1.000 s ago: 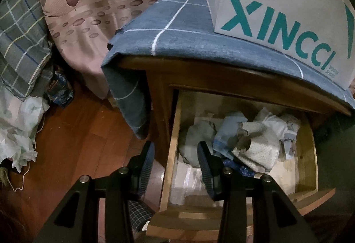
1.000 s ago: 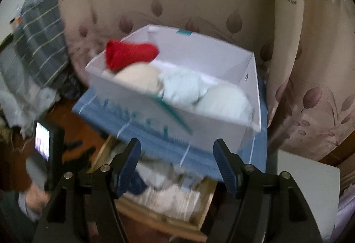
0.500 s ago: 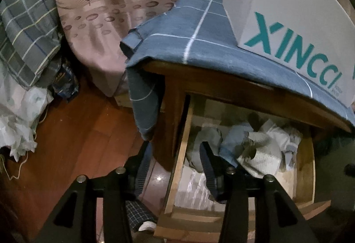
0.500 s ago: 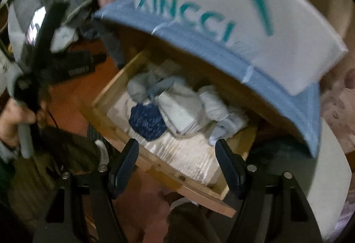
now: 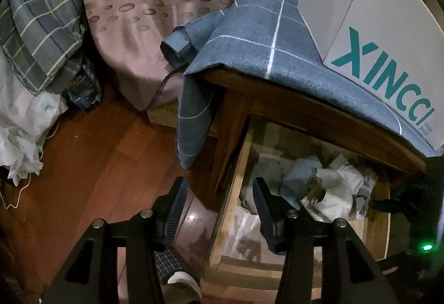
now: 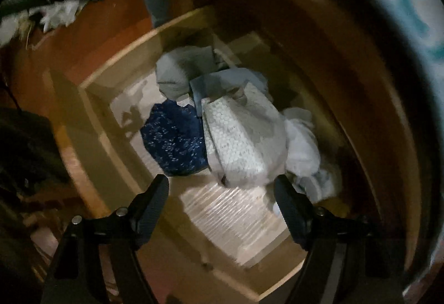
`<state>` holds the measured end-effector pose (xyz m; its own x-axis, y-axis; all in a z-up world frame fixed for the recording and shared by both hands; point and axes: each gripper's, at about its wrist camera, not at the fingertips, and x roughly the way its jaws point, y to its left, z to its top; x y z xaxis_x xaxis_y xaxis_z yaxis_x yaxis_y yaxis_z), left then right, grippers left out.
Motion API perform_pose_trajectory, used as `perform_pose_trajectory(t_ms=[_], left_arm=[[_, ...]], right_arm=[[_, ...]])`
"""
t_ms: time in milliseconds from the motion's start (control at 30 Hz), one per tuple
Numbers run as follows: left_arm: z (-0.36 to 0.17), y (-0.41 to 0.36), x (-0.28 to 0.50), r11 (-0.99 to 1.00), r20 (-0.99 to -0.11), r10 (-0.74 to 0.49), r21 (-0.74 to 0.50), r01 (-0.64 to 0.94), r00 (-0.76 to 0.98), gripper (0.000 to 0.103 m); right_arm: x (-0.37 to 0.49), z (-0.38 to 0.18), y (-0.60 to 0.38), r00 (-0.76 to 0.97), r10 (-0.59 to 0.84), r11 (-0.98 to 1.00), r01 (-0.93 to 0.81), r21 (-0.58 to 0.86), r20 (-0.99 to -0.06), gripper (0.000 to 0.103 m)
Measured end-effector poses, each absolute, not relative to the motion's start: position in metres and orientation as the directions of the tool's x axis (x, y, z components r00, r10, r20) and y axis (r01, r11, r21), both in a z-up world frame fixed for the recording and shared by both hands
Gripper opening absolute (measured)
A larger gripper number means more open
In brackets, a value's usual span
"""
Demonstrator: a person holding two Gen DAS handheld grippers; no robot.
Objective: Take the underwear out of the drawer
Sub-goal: 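Move the right tool down into the drawer toward the grey hexagon-print garment, then close the right tool on the grey hexagon-print garment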
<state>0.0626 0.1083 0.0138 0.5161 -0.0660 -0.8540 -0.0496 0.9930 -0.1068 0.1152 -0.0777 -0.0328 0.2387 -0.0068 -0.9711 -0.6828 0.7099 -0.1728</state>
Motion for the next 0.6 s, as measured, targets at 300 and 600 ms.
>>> perform_pose_trajectory(t_ms=[300,600], left_arm=[[0.013,0.113,0.064,0.988,-0.856,-0.084,-0.138,-0.069,0.51,0.054],[0.009,0.115,0.068,0.986,-0.869,-0.095,-0.15,-0.076,0.485,0.054]], right_arm=[[0.133,-0.048,-0.066,0.23,-0.01,0.612,-0.768,-0.188,-0.973,0.081],[0.138,-0.081,-0.059,0.278,-0.116,0.488,-0.82,-0.299,-0.953,0.082]])
